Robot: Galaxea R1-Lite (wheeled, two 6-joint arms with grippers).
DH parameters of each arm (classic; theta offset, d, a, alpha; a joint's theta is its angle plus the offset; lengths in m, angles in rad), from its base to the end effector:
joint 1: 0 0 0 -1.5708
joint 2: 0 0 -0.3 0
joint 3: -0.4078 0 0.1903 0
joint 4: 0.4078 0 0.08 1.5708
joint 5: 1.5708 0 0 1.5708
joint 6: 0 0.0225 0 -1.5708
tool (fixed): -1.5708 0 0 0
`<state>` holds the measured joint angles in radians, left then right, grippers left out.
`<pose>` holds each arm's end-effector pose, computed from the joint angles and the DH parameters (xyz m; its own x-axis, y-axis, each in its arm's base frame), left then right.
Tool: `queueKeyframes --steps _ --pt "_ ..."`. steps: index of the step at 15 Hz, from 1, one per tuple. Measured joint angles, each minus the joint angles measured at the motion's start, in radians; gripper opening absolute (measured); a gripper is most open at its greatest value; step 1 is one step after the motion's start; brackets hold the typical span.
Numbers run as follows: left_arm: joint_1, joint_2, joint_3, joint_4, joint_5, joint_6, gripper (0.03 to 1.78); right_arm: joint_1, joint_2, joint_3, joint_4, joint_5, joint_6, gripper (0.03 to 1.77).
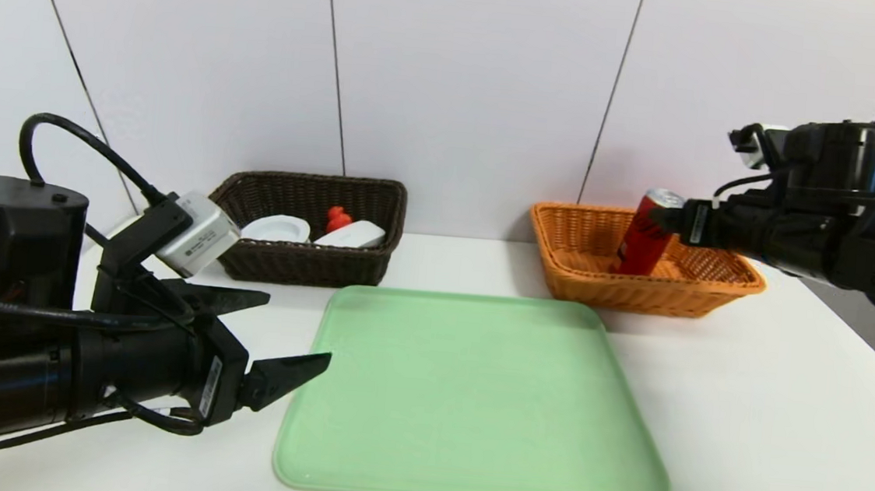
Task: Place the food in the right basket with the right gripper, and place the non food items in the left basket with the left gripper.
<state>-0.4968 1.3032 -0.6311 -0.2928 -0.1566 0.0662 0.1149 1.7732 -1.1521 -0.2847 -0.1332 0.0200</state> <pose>0.1736 -0.0981 0.2018 0.7323 -0.5744 -0.3657 0.6184 0.7859 0.0038 0.3409 0.0363 0.2198 0.9446 -0.0247 -0.3272 0.0175 0.9995 -0.0250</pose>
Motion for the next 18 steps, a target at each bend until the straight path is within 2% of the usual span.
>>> queueKeyframes --steps 4,7,9,11,14,16,18 --pt "0.041 -0.070 -0.002 0.017 0.057 -0.001 1.69 0.001 -0.196 0.049 0.216 0.000 0.003 1.68" --pt "0.057 -0.137 -0.029 0.100 0.188 -0.002 1.69 0.008 -0.366 0.102 0.352 -0.006 0.001 1.69" --pt "0.099 -0.162 -0.056 0.152 0.272 -0.002 1.69 0.010 -0.486 0.150 0.419 -0.011 -0.007 1.69" --pt "0.147 -0.171 -0.097 0.176 0.311 -0.004 1.69 0.011 -0.600 0.194 0.478 -0.014 -0.015 1.69" --pt "0.174 -0.196 -0.142 0.257 0.387 -0.005 1.69 0.011 -0.764 0.243 0.560 -0.018 -0.029 1.69" --pt "0.177 -0.233 -0.134 0.262 0.437 -0.005 1.69 0.009 -0.871 0.257 0.632 -0.020 -0.037 1.69" --pt "0.196 -0.287 -0.108 0.265 0.461 0.001 1.69 0.003 -0.972 0.264 0.696 -0.033 -0.065 1.69"
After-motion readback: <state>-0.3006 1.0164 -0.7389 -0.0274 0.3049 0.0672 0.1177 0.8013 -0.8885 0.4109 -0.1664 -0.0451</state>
